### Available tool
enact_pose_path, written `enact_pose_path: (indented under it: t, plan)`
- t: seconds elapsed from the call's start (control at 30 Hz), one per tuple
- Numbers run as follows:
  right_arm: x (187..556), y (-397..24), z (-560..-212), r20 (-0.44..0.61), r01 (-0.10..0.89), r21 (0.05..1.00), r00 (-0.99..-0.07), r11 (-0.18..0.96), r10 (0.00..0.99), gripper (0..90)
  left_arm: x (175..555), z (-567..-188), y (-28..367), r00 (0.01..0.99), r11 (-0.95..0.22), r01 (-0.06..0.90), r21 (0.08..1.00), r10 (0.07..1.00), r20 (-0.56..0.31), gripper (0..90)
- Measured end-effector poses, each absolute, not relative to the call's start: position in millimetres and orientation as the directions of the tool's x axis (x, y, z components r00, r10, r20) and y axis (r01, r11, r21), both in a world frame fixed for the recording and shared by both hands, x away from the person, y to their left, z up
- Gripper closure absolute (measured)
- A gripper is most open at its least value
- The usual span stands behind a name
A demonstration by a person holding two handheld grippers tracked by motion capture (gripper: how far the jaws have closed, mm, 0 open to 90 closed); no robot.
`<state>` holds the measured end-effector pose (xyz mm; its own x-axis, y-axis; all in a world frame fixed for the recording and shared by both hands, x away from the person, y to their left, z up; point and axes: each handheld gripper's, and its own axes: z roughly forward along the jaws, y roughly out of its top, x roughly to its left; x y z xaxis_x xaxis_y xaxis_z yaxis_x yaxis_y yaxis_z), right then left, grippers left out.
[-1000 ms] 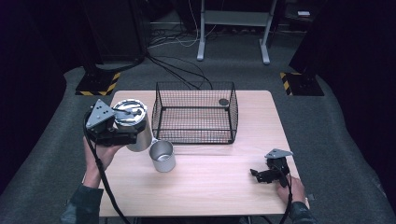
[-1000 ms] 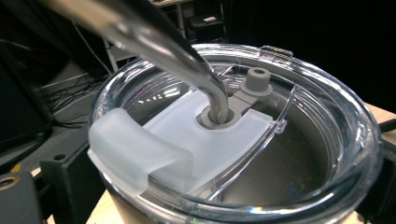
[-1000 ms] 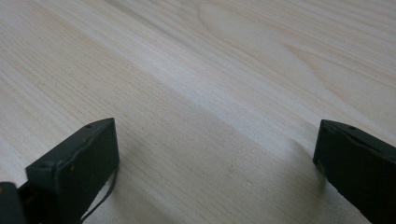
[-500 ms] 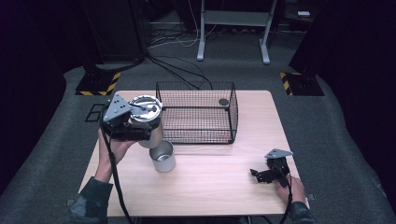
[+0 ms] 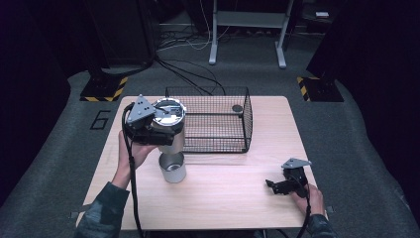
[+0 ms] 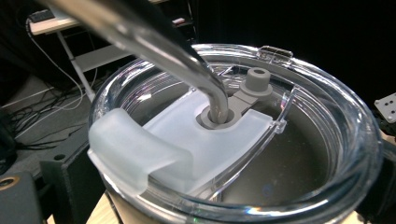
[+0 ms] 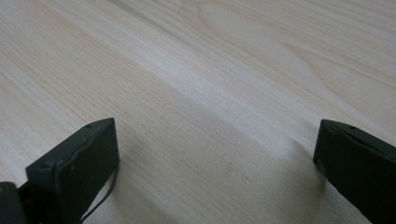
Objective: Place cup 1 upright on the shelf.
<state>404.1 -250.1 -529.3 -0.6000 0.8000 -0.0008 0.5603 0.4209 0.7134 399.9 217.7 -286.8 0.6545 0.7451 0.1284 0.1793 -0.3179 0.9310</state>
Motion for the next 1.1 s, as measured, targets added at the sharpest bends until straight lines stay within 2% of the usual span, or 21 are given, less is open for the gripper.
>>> enact_pose_path:
  t: [1.1]
  plan:
    - [406,-256,-529,-0.007,0.544,0.714,-0.624,0.441,0.781,0.0,448,-278,145,0.699,-0.345,0.15,0.926,0.7,0.147,4.0]
